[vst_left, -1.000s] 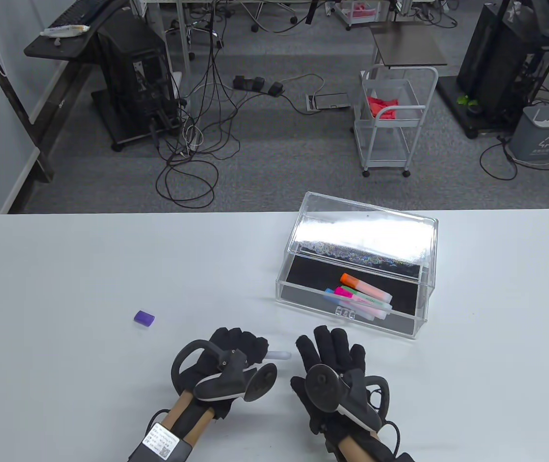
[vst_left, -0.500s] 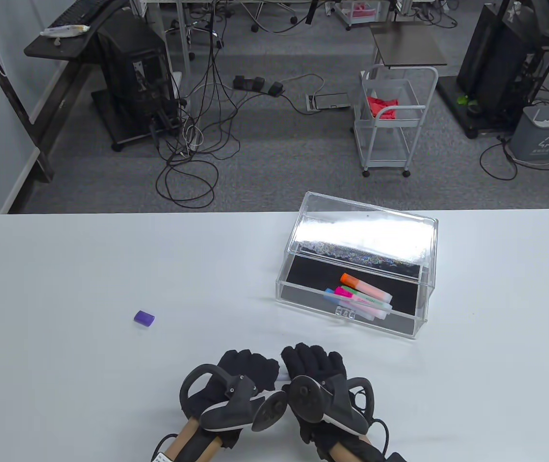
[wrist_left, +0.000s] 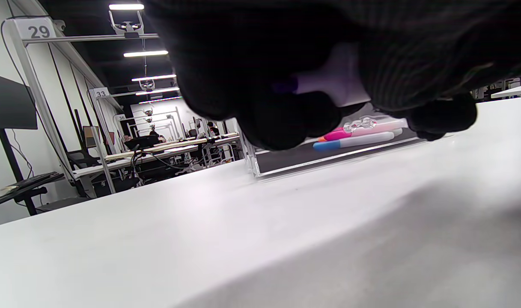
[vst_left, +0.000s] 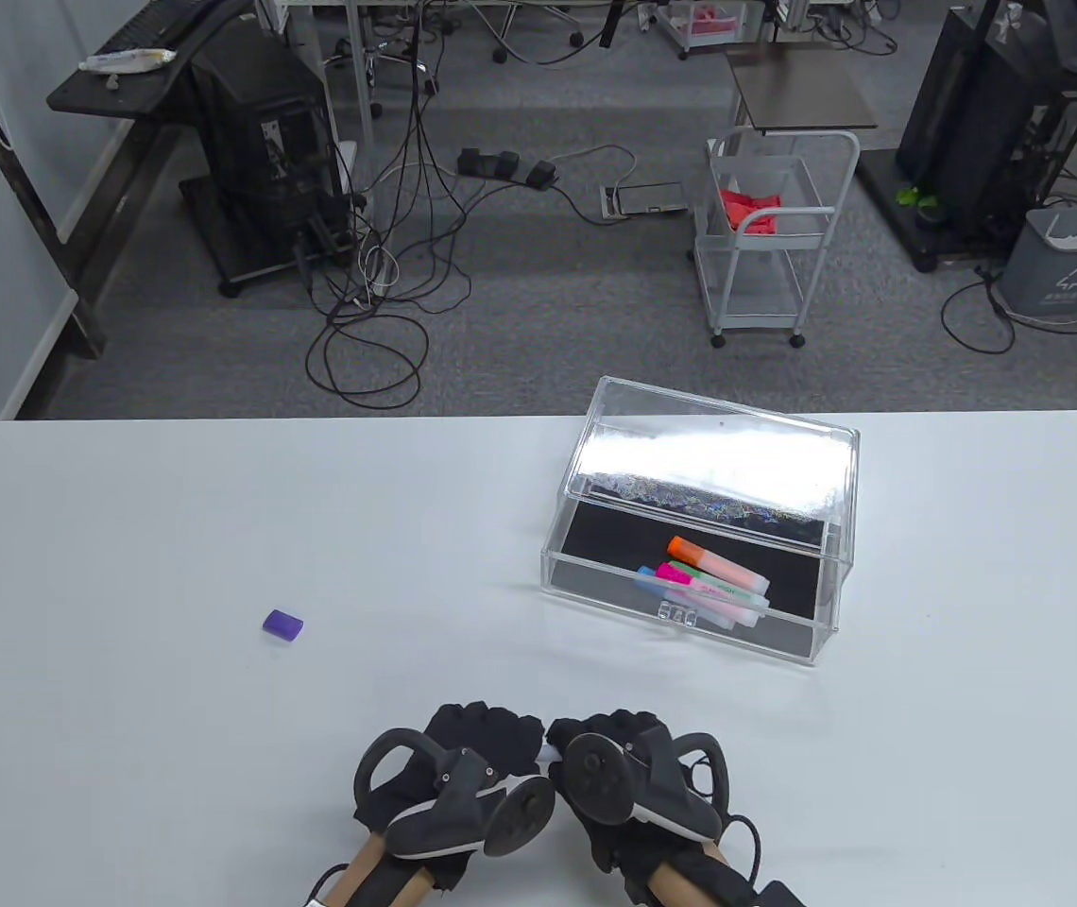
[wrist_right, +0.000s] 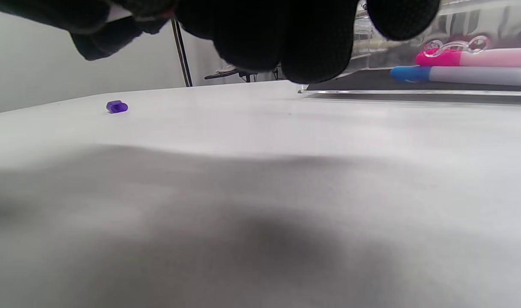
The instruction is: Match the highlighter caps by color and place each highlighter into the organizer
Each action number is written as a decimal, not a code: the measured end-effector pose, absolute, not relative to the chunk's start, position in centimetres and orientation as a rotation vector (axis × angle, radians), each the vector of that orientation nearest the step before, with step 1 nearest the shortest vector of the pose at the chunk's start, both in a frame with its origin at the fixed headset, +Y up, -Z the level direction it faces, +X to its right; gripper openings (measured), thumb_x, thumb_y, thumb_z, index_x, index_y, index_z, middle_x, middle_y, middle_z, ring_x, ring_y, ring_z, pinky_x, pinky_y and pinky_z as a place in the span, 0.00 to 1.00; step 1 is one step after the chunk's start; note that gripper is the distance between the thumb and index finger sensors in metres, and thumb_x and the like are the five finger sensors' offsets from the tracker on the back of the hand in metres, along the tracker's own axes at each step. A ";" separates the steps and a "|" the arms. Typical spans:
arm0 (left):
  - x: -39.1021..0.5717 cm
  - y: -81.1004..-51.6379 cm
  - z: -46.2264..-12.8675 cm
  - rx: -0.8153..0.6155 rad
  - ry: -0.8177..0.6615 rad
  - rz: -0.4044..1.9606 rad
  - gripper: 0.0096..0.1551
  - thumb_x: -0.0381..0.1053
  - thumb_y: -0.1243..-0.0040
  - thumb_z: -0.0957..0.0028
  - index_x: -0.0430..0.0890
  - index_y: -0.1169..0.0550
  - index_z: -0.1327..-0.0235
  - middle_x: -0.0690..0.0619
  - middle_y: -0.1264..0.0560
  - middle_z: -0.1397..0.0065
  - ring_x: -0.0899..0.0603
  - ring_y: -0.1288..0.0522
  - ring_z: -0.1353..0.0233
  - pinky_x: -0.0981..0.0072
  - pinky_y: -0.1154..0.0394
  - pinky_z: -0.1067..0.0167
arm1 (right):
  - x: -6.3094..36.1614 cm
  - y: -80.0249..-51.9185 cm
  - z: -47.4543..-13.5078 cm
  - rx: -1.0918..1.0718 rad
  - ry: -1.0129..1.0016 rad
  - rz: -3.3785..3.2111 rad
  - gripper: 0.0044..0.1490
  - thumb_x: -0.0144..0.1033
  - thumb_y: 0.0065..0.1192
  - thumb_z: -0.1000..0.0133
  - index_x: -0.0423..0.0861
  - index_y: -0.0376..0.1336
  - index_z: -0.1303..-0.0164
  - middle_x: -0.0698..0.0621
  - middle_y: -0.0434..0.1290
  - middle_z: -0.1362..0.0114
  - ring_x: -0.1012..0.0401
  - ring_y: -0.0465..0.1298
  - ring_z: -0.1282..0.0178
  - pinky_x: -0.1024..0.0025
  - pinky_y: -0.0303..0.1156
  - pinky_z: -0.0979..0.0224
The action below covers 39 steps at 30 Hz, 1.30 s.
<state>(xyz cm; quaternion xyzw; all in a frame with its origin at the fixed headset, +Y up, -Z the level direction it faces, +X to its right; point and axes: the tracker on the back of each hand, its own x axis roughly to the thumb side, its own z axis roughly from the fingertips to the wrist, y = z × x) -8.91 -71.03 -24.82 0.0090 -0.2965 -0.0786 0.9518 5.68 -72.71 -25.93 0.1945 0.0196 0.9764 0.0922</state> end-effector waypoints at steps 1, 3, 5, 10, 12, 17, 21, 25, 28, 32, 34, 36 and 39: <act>-9.1 -71.0 -24.9 0.018 -0.602 -0.153 0.32 0.61 0.39 0.39 0.49 0.25 0.25 0.52 0.21 0.30 0.45 0.14 0.33 0.48 0.21 0.28 | 5.7 -72.7 -26.0 0.586 0.063 2.891 0.31 0.46 0.55 0.51 0.50 0.61 0.37 0.50 0.75 0.44 0.50 0.75 0.36 0.36 0.62 0.29; -9.5 -70.7 -25.0 0.022 -0.595 -0.151 0.35 0.63 0.39 0.39 0.49 0.27 0.23 0.52 0.23 0.27 0.44 0.16 0.29 0.46 0.23 0.26 | 5.7 -72.7 -26.0 0.592 0.065 2.875 0.30 0.46 0.55 0.51 0.50 0.62 0.37 0.49 0.75 0.45 0.50 0.75 0.36 0.36 0.62 0.29; -10.4 -70.1 -25.4 0.011 -0.583 -0.166 0.40 0.66 0.41 0.39 0.49 0.32 0.18 0.51 0.28 0.21 0.41 0.21 0.22 0.43 0.28 0.22 | 5.8 -72.7 -26.1 0.586 0.067 2.904 0.31 0.46 0.55 0.51 0.50 0.62 0.38 0.49 0.75 0.45 0.50 0.75 0.36 0.36 0.62 0.29; -13.8 -68.0 -26.8 0.045 -0.520 -0.123 0.39 0.64 0.47 0.36 0.52 0.38 0.14 0.52 0.35 0.14 0.39 0.29 0.14 0.40 0.34 0.19 | 6.4 -72.7 -26.3 0.539 0.078 2.924 0.30 0.46 0.56 0.51 0.51 0.62 0.38 0.49 0.75 0.45 0.50 0.75 0.36 0.36 0.62 0.29; -15.5 -67.1 -27.7 0.059 -0.468 -0.146 0.39 0.64 0.47 0.36 0.53 0.38 0.14 0.52 0.36 0.13 0.39 0.30 0.12 0.40 0.34 0.18 | 6.7 -72.7 -26.5 0.519 0.076 2.924 0.30 0.46 0.56 0.51 0.51 0.63 0.38 0.49 0.75 0.45 0.50 0.75 0.36 0.36 0.62 0.29; -20.6 -66.5 -31.4 -0.002 -0.290 -0.157 0.39 0.63 0.45 0.35 0.54 0.40 0.13 0.53 0.39 0.11 0.39 0.33 0.11 0.41 0.35 0.18 | 7.6 -72.3 -26.6 0.457 0.049 2.911 0.30 0.46 0.56 0.50 0.51 0.63 0.38 0.49 0.75 0.45 0.50 0.75 0.36 0.36 0.62 0.29; -24.5 -67.2 -34.4 -0.065 -0.158 -0.139 0.40 0.63 0.43 0.36 0.55 0.41 0.12 0.53 0.40 0.11 0.38 0.33 0.11 0.41 0.35 0.18 | 8.3 -72.1 -26.7 0.408 0.025 2.910 0.30 0.47 0.55 0.50 0.51 0.62 0.37 0.49 0.75 0.44 0.50 0.75 0.36 0.36 0.61 0.29; -27.4 -68.5 -37.1 -0.155 -0.076 -0.151 0.42 0.63 0.40 0.36 0.56 0.42 0.12 0.54 0.42 0.10 0.38 0.35 0.10 0.41 0.35 0.17 | 9.0 -72.0 -26.9 0.360 0.011 2.904 0.30 0.47 0.56 0.50 0.51 0.62 0.37 0.49 0.75 0.44 0.50 0.75 0.36 0.36 0.61 0.29; -28.7 -69.8 -38.7 -0.237 -0.046 -0.172 0.43 0.62 0.39 0.36 0.57 0.44 0.12 0.55 0.44 0.09 0.39 0.37 0.09 0.41 0.36 0.17 | 9.7 -72.1 -27.1 0.322 0.016 2.897 0.30 0.47 0.56 0.50 0.51 0.62 0.37 0.49 0.75 0.44 0.50 0.75 0.35 0.36 0.61 0.29; -29.8 -72.0 -40.5 -0.329 -0.018 -0.205 0.44 0.60 0.37 0.36 0.59 0.45 0.12 0.56 0.45 0.09 0.40 0.38 0.08 0.43 0.36 0.16 | 10.2 -72.4 -27.4 0.290 0.036 2.905 0.30 0.47 0.56 0.50 0.51 0.62 0.37 0.49 0.75 0.44 0.50 0.75 0.35 0.36 0.61 0.29; -30.2 -73.1 -41.2 -0.367 0.000 -0.213 0.44 0.59 0.36 0.36 0.60 0.45 0.12 0.57 0.46 0.09 0.41 0.38 0.08 0.44 0.36 0.16 | 10.4 -72.5 -27.4 0.278 0.042 2.909 0.30 0.47 0.56 0.50 0.51 0.62 0.37 0.49 0.75 0.44 0.50 0.75 0.35 0.36 0.61 0.29; -30.5 -74.1 -41.8 -0.398 0.013 -0.222 0.44 0.58 0.36 0.36 0.60 0.46 0.12 0.57 0.46 0.09 0.41 0.37 0.08 0.44 0.36 0.16 | 10.5 -72.6 -27.5 0.269 0.045 2.909 0.30 0.47 0.56 0.50 0.51 0.62 0.37 0.49 0.75 0.44 0.50 0.75 0.35 0.36 0.61 0.29; -31.0 -75.3 -42.4 -0.436 0.029 -0.212 0.43 0.57 0.35 0.35 0.63 0.46 0.13 0.60 0.46 0.09 0.42 0.36 0.08 0.45 0.36 0.16 | 10.6 -72.7 -27.6 0.262 0.051 2.911 0.30 0.47 0.56 0.50 0.51 0.62 0.37 0.49 0.75 0.44 0.50 0.75 0.35 0.36 0.61 0.29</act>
